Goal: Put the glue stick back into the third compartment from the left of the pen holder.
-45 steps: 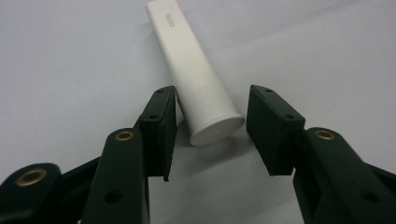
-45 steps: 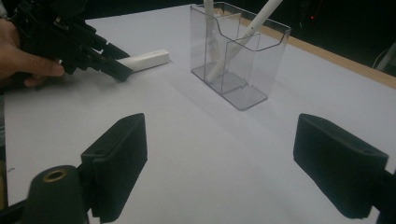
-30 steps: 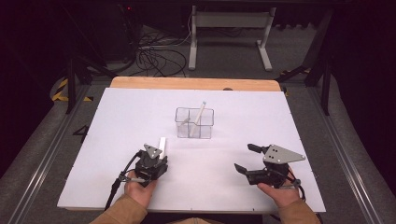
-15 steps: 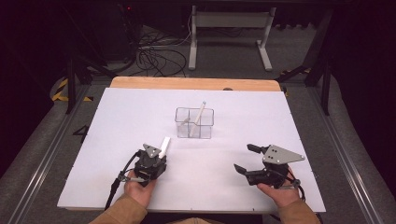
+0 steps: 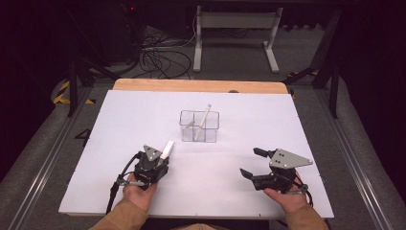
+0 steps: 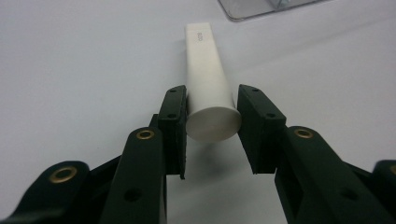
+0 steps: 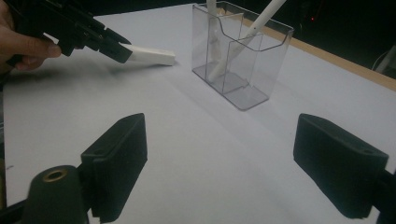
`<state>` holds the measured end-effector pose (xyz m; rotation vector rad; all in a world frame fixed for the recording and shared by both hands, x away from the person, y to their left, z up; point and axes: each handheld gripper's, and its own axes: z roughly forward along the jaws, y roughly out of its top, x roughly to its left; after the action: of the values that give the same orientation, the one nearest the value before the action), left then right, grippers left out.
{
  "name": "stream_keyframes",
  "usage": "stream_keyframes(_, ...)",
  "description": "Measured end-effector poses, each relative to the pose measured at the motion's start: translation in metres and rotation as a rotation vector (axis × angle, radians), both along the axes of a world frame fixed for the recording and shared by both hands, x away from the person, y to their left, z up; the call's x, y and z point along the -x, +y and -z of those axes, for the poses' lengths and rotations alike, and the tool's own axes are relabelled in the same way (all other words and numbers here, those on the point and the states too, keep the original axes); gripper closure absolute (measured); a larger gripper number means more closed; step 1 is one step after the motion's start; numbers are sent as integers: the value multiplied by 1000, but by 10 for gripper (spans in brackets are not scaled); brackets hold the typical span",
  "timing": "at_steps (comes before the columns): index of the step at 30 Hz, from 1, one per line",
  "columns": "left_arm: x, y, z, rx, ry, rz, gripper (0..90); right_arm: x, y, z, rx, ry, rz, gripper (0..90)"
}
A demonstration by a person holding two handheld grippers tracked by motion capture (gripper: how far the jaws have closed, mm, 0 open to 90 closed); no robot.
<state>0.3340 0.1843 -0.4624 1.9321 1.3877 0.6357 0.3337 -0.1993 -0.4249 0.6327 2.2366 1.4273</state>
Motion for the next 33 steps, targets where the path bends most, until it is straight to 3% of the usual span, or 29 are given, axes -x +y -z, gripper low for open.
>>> stream_keyframes(12,5,7,-18,5,-61,28,649,0,1,1,2,6,0,180)
stream_keyframes(27,7,23,-55,36,-74,91,649,-1,2,2,6,13,0,180)
stream_keyframes(33,7,27,-67,39,-73,142,649,-1,2,1,2,12,-3,180)
